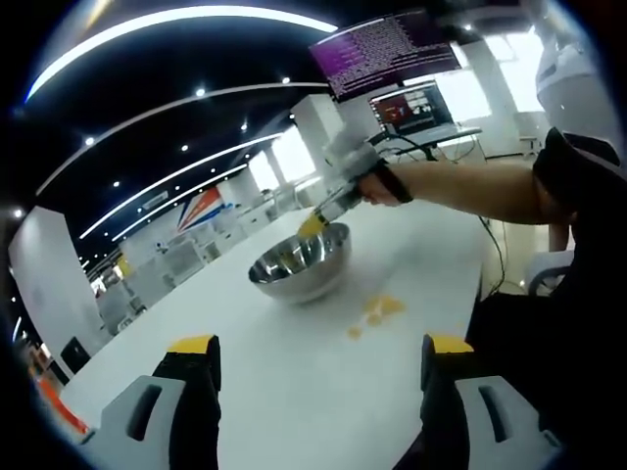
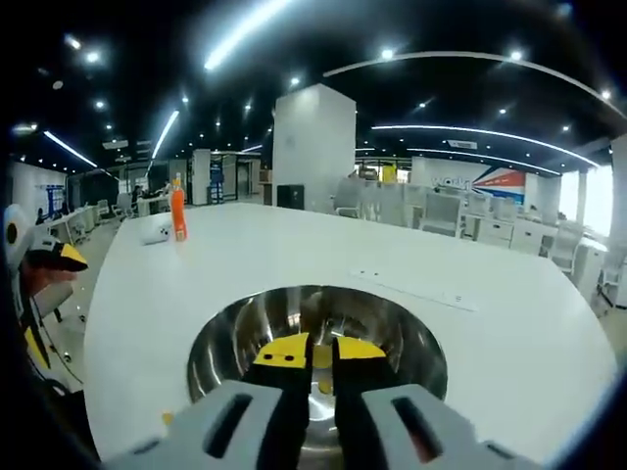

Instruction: Pick up the QQ candy scattered on the table and place it into the stainless steel bowl on the table

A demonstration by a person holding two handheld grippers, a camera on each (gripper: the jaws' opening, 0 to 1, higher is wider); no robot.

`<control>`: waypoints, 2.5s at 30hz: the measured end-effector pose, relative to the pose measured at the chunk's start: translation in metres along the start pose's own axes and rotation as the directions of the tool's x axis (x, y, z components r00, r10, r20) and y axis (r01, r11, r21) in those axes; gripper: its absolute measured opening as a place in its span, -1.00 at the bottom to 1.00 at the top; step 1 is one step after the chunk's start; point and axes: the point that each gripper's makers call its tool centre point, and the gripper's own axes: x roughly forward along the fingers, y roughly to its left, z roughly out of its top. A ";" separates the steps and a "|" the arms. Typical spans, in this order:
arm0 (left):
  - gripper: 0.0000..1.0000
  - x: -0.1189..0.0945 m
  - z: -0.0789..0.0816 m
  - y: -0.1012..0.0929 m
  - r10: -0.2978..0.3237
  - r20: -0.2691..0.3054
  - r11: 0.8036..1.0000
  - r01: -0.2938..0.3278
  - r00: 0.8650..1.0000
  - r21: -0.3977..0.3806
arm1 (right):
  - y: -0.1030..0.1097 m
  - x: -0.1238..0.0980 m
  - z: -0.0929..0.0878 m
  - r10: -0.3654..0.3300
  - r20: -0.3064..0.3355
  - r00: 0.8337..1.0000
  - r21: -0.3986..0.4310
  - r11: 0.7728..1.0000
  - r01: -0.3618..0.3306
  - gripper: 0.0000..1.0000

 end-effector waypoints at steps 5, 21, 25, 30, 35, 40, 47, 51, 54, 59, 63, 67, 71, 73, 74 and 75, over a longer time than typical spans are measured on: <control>0.69 0.000 0.000 -0.001 -0.002 0.000 1.000 0.002 1.000 0.000 | -0.001 -0.001 0.003 -0.010 0.018 1.000 -0.022 1.000 0.010 -0.60; 0.69 -0.002 0.000 0.000 0.003 0.005 1.000 -0.003 1.000 0.000 | -0.009 -0.008 0.010 -0.048 0.050 0.998 -0.030 0.998 0.049 -0.60; 0.69 -0.002 -0.001 0.001 0.007 0.001 1.000 -0.007 1.000 0.004 | -0.013 -0.013 0.020 -0.058 0.076 0.995 -0.033 0.998 0.061 -0.60; 0.69 -0.001 0.000 0.000 0.002 0.005 1.000 -0.002 1.000 0.000 | -0.011 -0.023 0.039 -0.064 0.114 0.991 -0.059 0.996 0.071 -0.60; 0.69 -0.001 0.001 -0.001 0.001 0.008 1.000 -0.001 1.000 0.000 | -0.005 -0.041 0.068 -0.061 0.176 0.982 -0.089 0.993 0.077 -0.60; 0.69 -0.002 0.002 -0.001 0.002 0.011 1.000 -0.002 1.000 0.000 | 0.010 -0.068 0.104 -0.044 0.262 0.964 -0.124 0.989 0.078 -0.60; 0.69 -0.003 0.003 -0.001 0.004 0.014 1.000 -0.004 1.000 -0.001 | 0.039 -0.101 0.142 0.000 0.349 0.937 -0.179 0.982 0.066 -0.60; 0.69 -0.003 0.003 -0.001 0.005 0.014 1.000 -0.005 1.000 0.000 | 0.061 -0.120 0.159 0.039 0.396 0.918 -0.209 0.977 0.048 -0.60; 0.69 -0.003 0.002 0.000 0.006 0.014 1.000 -0.006 1.000 0.001 | 0.079 -0.135 0.169 0.071 0.432 0.899 -0.243 0.969 0.040 -0.60; 0.69 -0.002 0.002 -0.001 0.002 0.015 1.000 -0.002 1.000 0.000 | 0.104 -0.153 0.178 0.119 0.456 0.882 -0.285 0.958 0.018 -0.60; 0.69 -0.003 0.001 0.000 0.002 0.015 1.000 -0.002 1.000 -0.004 | 0.115 -0.167 0.184 0.144 0.476 0.868 -0.300 0.954 0.007 -0.60; 0.69 -0.003 0.001 0.001 0.005 0.015 1.000 -0.005 1.000 -0.002 | 0.125 -0.177 0.186 0.171 0.488 0.856 -0.305 0.952 -0.016 -0.60; 0.69 -0.003 0.002 0.001 0.005 0.017 1.000 -0.004 1.000 -0.003 | 0.136 -0.173 0.172 0.198 0.455 0.868 -0.312 0.948 -0.053 -0.60; 0.69 -0.002 0.002 0.001 0.003 0.017 1.000 -0.003 1.000 -0.003 | 0.139 -0.168 0.164 0.204 0.435 0.877 -0.317 0.946 -0.063 -0.60; 0.69 -0.002 0.002 0.001 0.003 0.017 1.000 -0.003 1.000 -0.003 | 0.140 -0.165 0.160 0.207 0.428 0.880 -0.316 0.946 -0.069 -0.60; 0.69 -0.002 0.002 0.001 0.002 0.017 1.000 -0.002 1.000 -0.003 | 0.141 -0.164 0.157 0.210 0.423 0.882 -0.314 0.947 -0.074 -0.60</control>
